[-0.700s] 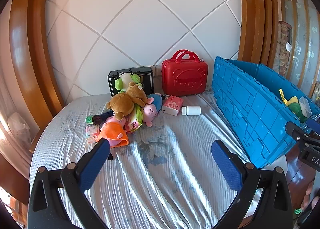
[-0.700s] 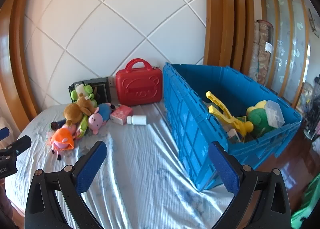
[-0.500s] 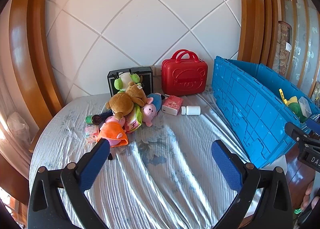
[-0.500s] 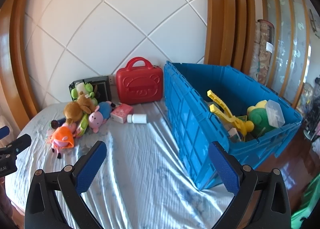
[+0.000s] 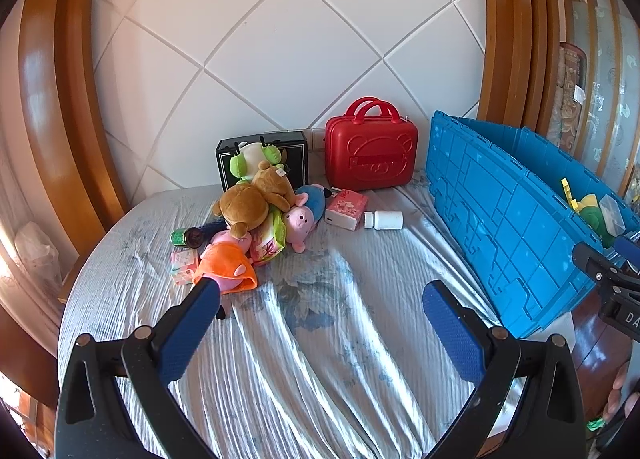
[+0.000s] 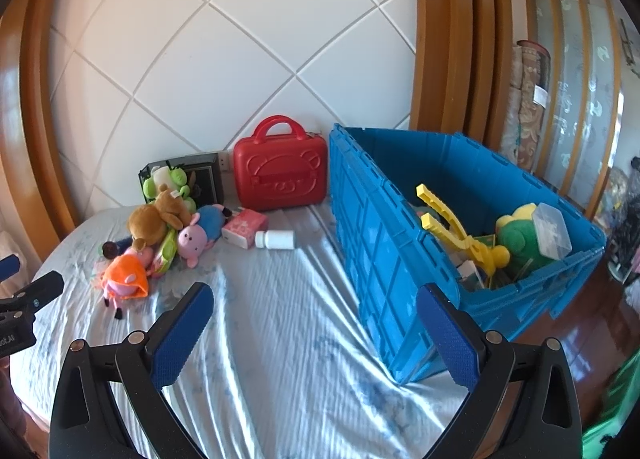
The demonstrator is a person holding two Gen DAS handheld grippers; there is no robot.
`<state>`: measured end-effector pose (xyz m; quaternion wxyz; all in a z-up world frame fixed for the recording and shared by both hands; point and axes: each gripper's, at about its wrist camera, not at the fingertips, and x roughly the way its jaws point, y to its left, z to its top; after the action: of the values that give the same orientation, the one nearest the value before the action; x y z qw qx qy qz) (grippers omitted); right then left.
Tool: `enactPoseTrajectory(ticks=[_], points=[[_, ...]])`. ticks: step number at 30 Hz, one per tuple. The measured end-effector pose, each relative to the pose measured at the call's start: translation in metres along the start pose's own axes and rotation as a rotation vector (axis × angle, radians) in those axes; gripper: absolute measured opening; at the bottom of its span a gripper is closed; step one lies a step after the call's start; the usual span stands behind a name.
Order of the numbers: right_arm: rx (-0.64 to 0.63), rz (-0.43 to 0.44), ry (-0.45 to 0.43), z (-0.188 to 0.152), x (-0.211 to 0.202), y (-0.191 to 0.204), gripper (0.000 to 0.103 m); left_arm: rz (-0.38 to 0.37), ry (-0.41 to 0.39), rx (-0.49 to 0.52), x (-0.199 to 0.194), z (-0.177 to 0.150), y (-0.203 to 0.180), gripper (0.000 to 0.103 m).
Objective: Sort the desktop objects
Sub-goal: 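Move both tools toward the toy pile and white bottle on the bed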
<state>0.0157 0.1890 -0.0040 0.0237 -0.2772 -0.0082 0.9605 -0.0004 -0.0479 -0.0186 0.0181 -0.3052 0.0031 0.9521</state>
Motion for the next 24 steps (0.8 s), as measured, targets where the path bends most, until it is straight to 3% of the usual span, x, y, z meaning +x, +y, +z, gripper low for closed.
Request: enactPoseTrajectory(ticks=[16, 24], points=[[-0.025, 0.022, 0.03, 0.009, 0.025, 0.002, 0.103, 0.007, 0.04, -0.021, 0.022, 0.001, 0.002, 0.103], [-0.121, 0.169, 0.058, 0.025, 0.079, 0.014, 0.103, 0.081, 0.079, -0.099, 0.062, 0.01, 0.003, 0.103]])
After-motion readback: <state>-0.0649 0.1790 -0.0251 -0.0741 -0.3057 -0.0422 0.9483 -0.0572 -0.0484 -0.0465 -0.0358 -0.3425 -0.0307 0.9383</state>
